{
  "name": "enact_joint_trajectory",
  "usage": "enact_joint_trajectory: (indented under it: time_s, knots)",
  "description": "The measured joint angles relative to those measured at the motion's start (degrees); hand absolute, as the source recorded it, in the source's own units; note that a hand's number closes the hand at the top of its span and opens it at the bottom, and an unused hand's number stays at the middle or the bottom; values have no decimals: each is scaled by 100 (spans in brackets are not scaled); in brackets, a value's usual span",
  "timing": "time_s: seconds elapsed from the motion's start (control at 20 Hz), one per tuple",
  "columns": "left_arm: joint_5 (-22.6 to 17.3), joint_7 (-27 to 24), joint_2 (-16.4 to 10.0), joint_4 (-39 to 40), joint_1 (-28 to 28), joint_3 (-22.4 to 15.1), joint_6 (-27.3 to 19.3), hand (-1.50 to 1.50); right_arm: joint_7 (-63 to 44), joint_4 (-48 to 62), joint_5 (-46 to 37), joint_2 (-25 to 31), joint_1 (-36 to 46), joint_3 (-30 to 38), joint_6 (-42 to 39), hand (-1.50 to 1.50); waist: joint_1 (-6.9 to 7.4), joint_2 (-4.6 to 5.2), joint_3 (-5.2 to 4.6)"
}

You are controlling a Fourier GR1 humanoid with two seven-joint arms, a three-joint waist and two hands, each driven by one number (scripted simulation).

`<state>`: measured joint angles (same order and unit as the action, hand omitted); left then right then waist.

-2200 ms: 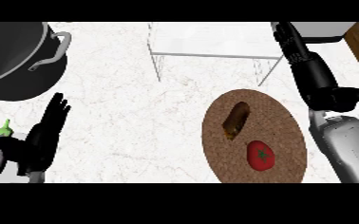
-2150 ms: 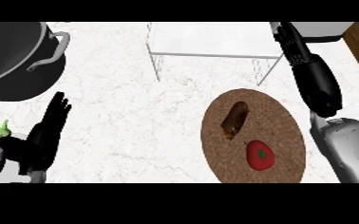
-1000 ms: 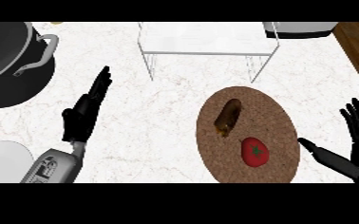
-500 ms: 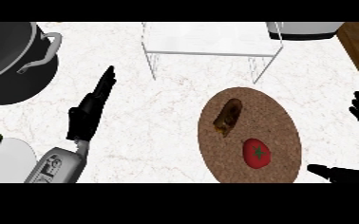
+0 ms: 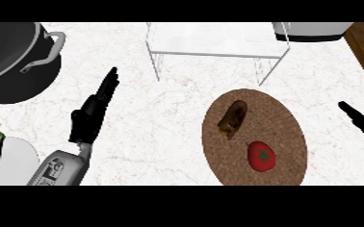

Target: Pick the tomato from the placemat and place it in the tiered shelf

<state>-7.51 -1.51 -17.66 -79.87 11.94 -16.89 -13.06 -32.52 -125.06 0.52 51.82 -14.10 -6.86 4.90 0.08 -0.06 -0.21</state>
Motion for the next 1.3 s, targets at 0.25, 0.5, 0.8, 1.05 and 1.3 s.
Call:
enact_joint_trajectory:
  time_s: [0.25, 0.5, 0.8, 1.05, 1.3]
  knots:
    - [91, 118, 49, -102, 28, 34, 51, 0, -1437, -489, -380, 30, 643, -501, -302, -150, 39, 8, 9]
    - [154, 131, 82, -101, -20, 225, 236, 0, -2281, -787, -957, -510, 1072, -990, -489, -150, 16, 6, 14]
    - [308, 140, 181, -126, -86, 383, 380, 0, -2697, -846, -1685, -1132, 1489, -1428, -703, -150, 10, 5, 16]
    - [479, 214, 337, -300, -216, 390, 371, 0, -2758, -872, -2239, -1557, 1344, -1649, -781, -150, -7, 1, 18]
    - [559, 144, 426, -158, -176, 541, 504, 0, -2762, -638, -2607, -2005, 1432, -1815, -909, -150, -9, 4, 18]
